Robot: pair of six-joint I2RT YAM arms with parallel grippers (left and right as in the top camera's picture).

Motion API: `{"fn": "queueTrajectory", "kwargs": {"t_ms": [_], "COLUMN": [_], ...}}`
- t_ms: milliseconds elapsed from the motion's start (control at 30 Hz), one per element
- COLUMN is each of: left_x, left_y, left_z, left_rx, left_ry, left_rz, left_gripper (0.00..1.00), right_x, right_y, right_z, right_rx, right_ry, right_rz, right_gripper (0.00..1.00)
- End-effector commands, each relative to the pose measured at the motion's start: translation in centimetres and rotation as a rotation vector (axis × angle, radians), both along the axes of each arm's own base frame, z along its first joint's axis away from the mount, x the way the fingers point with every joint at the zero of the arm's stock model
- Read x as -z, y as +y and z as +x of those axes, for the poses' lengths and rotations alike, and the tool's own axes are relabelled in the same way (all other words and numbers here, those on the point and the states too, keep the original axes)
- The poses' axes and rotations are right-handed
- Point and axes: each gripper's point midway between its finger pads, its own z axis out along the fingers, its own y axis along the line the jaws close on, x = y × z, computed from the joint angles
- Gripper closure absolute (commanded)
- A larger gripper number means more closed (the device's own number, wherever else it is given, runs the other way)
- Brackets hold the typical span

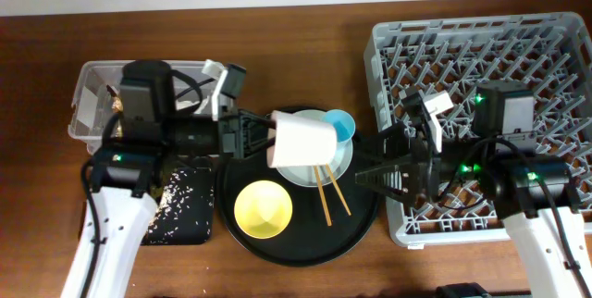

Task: Sort waste into correct bins and load items into the dishwasher rack
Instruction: 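Grasp the pink cup with the left gripper and lift it, then hand the pink cup from the left gripper to the right gripper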

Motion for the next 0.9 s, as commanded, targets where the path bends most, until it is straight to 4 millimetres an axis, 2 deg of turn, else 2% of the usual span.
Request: {"fn": "queueTrajectory", "kwargs": {"t_ms": [0,133,233,300,367,433,633,767,867], "left_x": [0.0,-0.2,-0.3,-0.3,-0.3,-0.3,-0.3,-0.3,-0.3], "left_y": [-1.8,-3.7,-4.1,-4.1,-4.1,-4.1,-4.1,-4.1,-4.1], "left_z": [-0.8,-1.8,-2.4,-2.5,-2.5,-2.5,-2.5,-2.5,-2.5], "left_rx": [0.079,0.125,0.152,0.156,0.156,0.156,0.156,0.156,0.156], "left_ry": [-0.060,-0.107,-0.097,-0.096,-0.096,-0.096,-0.096,-0.096,-0.096], "left_rz": [-0.009,-0.005,-0.014,-0.017,-0.017,-0.017,-0.017,-0.017,-0.017], "left_gripper": [0.95,0.95,0.96,0.96,0.96,0.96,0.96,0.96,0.96], "right_x": [-1.7,-1.6,0.1,0.1,-0.3,-0.7,-0.9,-1.0,-1.3], "right_y": [0.3,1.6,2.1,2.1,2.2,2.3,2.4,3.2,3.3], "right_z": [-1.4,-2.7,-1.6,-1.4,-1.0,-0.6,-0.5,-1.3,-1.1], "right_rx": [-0.072,-0.141,-0.080,-0.072,-0.069,-0.067,-0.070,-0.112,-0.111], "right_ry": [-0.066,-0.106,-0.119,-0.136,-0.190,-0.233,-0.259,-0.276,-0.302], "right_rz": [0.063,0.059,-0.045,-0.053,-0.045,-0.039,-0.035,-0.027,-0.023], "right_gripper": [0.13,0.12,0.09,0.09,0.21,0.27,0.26,0.25,0.33]}}
